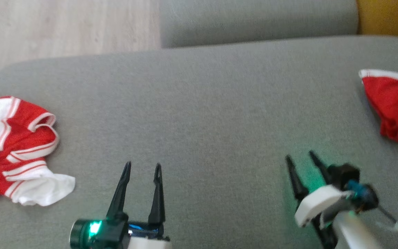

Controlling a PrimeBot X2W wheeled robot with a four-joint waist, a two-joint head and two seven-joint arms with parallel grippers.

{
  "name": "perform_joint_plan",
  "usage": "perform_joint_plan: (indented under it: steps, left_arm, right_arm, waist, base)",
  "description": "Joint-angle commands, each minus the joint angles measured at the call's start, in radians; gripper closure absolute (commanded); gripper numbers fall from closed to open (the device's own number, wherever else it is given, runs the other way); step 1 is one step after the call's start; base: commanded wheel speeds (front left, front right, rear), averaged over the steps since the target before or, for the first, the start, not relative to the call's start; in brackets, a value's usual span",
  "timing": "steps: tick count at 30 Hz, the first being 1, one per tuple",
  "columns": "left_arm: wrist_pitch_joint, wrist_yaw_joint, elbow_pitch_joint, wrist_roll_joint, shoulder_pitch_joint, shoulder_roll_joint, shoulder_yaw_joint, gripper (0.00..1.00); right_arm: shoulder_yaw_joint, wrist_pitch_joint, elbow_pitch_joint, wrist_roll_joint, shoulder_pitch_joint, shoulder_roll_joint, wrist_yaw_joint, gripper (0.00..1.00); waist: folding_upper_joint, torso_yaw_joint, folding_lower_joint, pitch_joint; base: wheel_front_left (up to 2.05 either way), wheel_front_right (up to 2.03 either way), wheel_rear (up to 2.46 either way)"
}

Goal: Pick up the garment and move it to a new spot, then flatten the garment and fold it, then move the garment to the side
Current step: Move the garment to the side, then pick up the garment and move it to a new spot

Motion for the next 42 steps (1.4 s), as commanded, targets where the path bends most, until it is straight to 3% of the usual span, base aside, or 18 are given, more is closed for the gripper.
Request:
perform_joint_plan:
  steps: [1, 10, 18, 42]
  left_arm:
    - [-0.005, 0.008, -0.029, -0.005, -0.005, -0.002, 0.041, 0.00]
    - [-0.005, 0.001, -0.035, 0.002, 0.092, -0.002, 0.108, 0.00]
    - [-0.005, -0.009, -0.038, 0.001, 0.159, -0.002, 0.145, 0.00]
    - [-0.005, -0.002, -0.028, 0.002, 0.182, -0.002, 0.172, 0.00]
  right_arm:
    - [0.033, -0.016, -0.049, 0.019, 0.006, 0.008, 0.007, 0.00]
    - [0.029, -0.022, -0.369, 0.018, 0.239, 0.038, 0.007, 0.00]
    - [-0.063, -0.022, -0.611, -0.038, 0.456, 0.045, 0.007, 0.00]
    - [-0.110, -0.022, -0.651, -0.040, 0.507, 0.065, 0.007, 0.00]
  waist:
    - [-0.0001, 0.040, 0.0003, -0.064]
    - [-0.0001, 0.045, 0.0003, -0.128]
    - [-0.0001, 0.031, 0.0003, -0.161]
    - [-0.0001, 0.011, 0.0003, -0.171]
  base:
    - [0.00, 0.00, 0.00]
    - [0.00, 0.00, 0.00]
    - [0.00, 0.00, 0.00]
    - [0.00, 0.00, 0.00]
